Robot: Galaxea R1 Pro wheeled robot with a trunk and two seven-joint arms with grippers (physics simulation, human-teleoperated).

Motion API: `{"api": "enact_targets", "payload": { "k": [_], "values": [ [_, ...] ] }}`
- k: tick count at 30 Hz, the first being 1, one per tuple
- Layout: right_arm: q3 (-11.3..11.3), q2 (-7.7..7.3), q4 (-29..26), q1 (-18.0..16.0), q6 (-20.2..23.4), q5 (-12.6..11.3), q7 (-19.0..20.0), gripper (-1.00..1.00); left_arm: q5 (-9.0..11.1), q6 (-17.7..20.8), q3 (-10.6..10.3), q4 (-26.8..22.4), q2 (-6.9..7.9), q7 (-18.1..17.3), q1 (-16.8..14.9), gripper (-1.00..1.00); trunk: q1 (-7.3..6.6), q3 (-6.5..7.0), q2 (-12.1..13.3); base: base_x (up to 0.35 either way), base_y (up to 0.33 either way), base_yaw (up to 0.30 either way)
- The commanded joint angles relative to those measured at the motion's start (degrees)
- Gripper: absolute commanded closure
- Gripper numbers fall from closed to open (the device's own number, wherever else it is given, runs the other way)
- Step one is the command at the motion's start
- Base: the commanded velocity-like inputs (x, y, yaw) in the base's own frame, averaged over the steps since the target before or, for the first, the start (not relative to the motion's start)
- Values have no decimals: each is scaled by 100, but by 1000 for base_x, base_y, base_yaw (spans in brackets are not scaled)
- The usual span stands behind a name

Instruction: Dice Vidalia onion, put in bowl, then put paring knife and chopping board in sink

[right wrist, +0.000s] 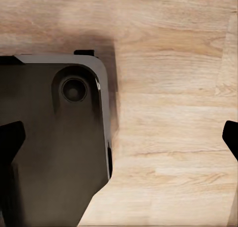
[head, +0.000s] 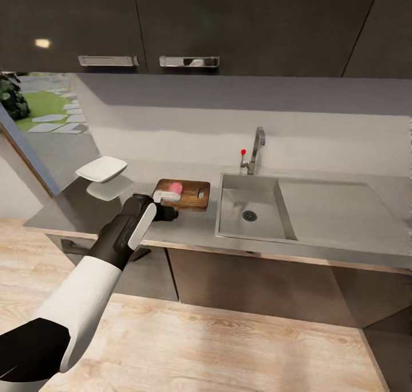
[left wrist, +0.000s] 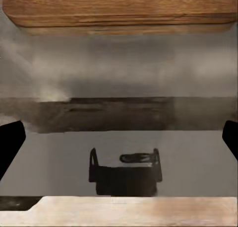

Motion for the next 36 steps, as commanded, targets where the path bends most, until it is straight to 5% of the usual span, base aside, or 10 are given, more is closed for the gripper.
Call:
{"api": "enact_targets", "payload": {
  "k": [1, 26, 36],
  "values": [
    [-35, 0, 10, -5, -21, 58, -29, -100, 62, 15, -9, 7, 5, 56, -6, -100, 0, -11, -12, -333, 0, 0],
    [-34, -3, 10, -5, -24, 57, -29, -100, 69, 7, -10, 280, -21, 48, -6, -100, 0, -11, -12, -333, 0, 0],
    [-34, -1, 10, -5, -25, 57, -29, -100, 69, -25, -14, 990, -42, 39, -6, -100, 0, -11, -12, -135, 0, 0]
  ]
}}
